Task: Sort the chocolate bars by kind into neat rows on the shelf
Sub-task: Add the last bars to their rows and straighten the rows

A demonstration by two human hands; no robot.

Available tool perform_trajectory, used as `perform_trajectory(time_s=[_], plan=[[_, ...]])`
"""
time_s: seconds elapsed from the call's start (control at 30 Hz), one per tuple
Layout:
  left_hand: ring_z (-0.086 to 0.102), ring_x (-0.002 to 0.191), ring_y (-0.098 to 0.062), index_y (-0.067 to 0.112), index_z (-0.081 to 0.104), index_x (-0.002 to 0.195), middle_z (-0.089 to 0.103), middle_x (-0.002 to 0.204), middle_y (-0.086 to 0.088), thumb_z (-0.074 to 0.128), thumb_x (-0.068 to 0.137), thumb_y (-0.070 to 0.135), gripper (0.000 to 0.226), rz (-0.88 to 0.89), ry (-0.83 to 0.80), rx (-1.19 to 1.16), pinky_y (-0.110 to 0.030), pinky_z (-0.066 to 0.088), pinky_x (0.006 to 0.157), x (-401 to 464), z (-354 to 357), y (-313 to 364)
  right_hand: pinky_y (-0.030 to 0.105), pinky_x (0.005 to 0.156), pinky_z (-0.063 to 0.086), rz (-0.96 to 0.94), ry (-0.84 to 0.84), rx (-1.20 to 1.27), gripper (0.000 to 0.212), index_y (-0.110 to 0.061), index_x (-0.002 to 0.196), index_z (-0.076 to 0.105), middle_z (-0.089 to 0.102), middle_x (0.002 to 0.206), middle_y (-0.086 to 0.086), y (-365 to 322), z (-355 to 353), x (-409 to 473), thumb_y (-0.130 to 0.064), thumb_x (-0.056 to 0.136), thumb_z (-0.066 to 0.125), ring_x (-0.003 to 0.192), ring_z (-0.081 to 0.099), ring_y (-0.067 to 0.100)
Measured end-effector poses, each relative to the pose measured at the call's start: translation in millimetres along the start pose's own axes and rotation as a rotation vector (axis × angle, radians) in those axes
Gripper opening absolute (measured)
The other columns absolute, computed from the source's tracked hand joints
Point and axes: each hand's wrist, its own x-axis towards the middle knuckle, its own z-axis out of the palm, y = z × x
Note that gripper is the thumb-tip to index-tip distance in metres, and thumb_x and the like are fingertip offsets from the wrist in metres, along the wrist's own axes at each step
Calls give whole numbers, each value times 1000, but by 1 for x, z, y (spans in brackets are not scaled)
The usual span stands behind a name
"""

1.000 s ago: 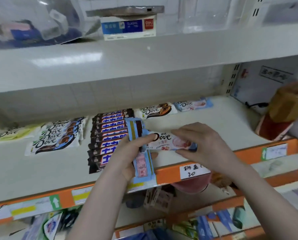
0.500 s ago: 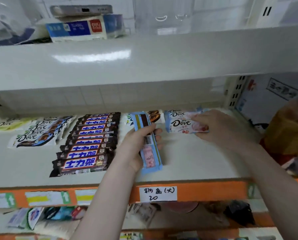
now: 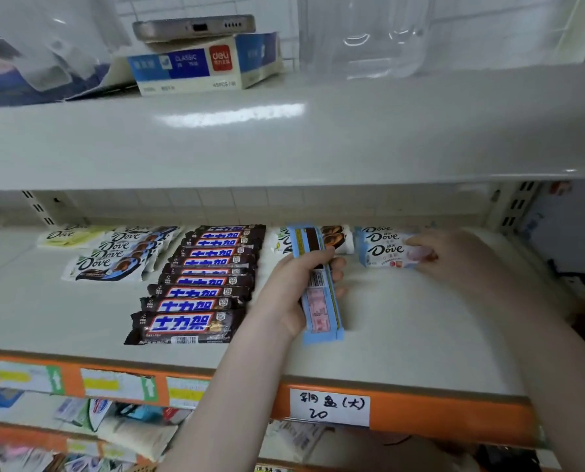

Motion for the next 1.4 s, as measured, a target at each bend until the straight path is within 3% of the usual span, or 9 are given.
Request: perform_trajectory(time_s=[0.23, 0.47, 0.67, 0.73, 0.83, 0.93, 1.17, 1.27, 1.4], plan=[[55, 50, -13, 5, 60, 90, 62, 72, -9, 53, 90, 7, 7, -40, -32, 29, -21, 50, 48, 15, 1, 3, 22, 78, 39, 46, 29, -12, 37, -14, 111, 66, 65, 120, 1, 6, 6, 5, -15, 75, 71, 105, 61, 24], [56, 51, -13, 6, 59, 93, 63, 74, -9, 53, 89, 7, 7, -64, -49, 59, -22, 50, 48, 19, 0, 2, 22, 69, 30, 30, 49, 5, 28, -9, 106, 67, 68, 112, 5, 7, 9, 1, -10, 78, 67, 95, 60, 26], [52, 55, -15, 10, 52, 87, 65, 66, -6, 41, 89, 0, 16, -67, -85, 78, -21, 43, 49, 16, 0, 4, 28, 76, 38, 32, 72, -29, 33, -8, 113, 64, 64, 118, 11, 6, 12, 0, -8, 80, 64, 101, 57, 33], [49, 56, -15, 10, 54, 89, 64, 70, -6, 40, 90, 6, 15, -69, -97, 147, -22, 40, 50, 15, 0, 5, 27, 69, 34, 48, 99, 6, 31, -13, 111, 65, 68, 105, 9, 5, 11, -1, -8, 80, 62, 95, 58, 31], [44, 54, -14, 12, 58, 87, 59, 67, -4, 41, 94, 26, 23, -70, -124, 244, -23, 34, 46, 15, -2, 7, 27, 59, 32, 151, 105, 160, 23, -17, 107, 67, 64, 79, 3, -1, 3, -2, -17, 85, 59, 75, 56, 19], [41, 51, -10, 15, 59, 97, 54, 61, 1, 42, 94, 44, 34, -61, -126, 350, -21, 32, 46, 17, -2, 6, 31, 76, 49, 188, 214, 430, 23, -20, 110, 64, 69, 89, 1, -19, -10, -7, -23, 89, 54, 73, 67, 15], [43, 41, -9, 6, 57, 79, 49, 53, 1, 53, 94, 17, 19, 123, -247, 650, -17, 33, 42, 17, -2, -3, 23, 48, 48, 216, 173, 892, 17, -15, 82, 70, 65, 65, 6, -71, -31, -27, -15, 89, 55, 50, 60, 13], [39, 58, -21, -7, 61, 83, 48, 68, -13, 65, 81, 26, 34, 189, -274, 737, -28, 29, 53, 17, 0, -4, 19, 47, 48, 196, 86, 922, 20, -26, 81, 68, 67, 67, -1, -81, -32, -34, -9, 86, 59, 51, 61, 12], [50, 78, -22, -3, 68, 99, 62, 88, -15, 67, 80, 20, 30, 209, -342, 741, -34, 36, 73, 19, -1, -5, 16, 49, 49, 259, 22, 965, 16, -11, 95, 69, 69, 62, -9, -78, -25, -40, -5, 81, 64, 51, 60, 7]])
